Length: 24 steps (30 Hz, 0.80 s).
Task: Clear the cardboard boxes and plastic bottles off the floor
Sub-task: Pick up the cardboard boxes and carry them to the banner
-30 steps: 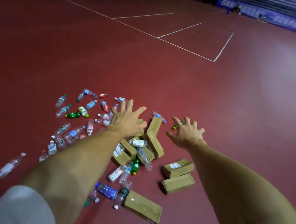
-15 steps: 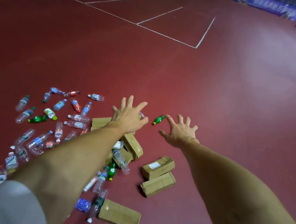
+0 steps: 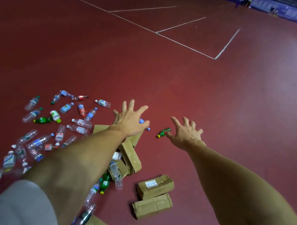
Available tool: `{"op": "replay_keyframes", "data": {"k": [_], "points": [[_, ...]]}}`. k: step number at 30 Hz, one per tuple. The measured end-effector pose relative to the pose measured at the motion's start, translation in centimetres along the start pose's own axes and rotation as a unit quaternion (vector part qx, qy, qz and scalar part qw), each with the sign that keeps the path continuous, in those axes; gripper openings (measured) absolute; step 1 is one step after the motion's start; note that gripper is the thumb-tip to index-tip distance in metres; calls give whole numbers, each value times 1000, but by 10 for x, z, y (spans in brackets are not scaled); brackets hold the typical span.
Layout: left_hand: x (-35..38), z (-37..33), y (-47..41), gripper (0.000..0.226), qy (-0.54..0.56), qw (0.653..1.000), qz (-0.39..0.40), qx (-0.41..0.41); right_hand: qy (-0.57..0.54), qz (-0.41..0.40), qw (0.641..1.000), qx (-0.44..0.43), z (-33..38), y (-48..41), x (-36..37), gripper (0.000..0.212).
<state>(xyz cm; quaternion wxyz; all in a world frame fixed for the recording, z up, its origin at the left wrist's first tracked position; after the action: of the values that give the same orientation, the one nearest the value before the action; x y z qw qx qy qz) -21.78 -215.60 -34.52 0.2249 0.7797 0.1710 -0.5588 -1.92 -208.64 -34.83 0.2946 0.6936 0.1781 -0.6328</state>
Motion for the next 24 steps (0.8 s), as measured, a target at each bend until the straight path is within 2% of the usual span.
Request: {"op": "replay_keyframes", "data": {"k": [5,8,13,18,24], "points": [[39,-17,-11,64,31,996,-31,-80,10,17,996,-89,-37,-34,35,73],[79,-31,-4,65,36,990,-27,-133,26,36,986,-160,-55,-52,65,73],[161,-26,10,64,16,983,-7,-185,15,43,972,-230,-65,-72,138,71],[294,3,20,64,-22,979,2,-204,9,66,965,-252,-71,-79,276,74],[513,59,17,67,-12,978,9,-210,37,91,955,-281,-57,-96,488,78]]}}
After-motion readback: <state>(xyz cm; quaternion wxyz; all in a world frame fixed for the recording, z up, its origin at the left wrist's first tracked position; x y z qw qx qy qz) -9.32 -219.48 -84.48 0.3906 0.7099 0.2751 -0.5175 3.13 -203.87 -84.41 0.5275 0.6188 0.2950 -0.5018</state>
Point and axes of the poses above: each hand's wrist, its own y-axis away from the middle knuckle, its own x-axis out of the palm, z = x × y, the point moved 7 cm from there along -y, towards the middle knuckle, and after that the axes turned 15 degrees about -x, right-handed, at the moved point
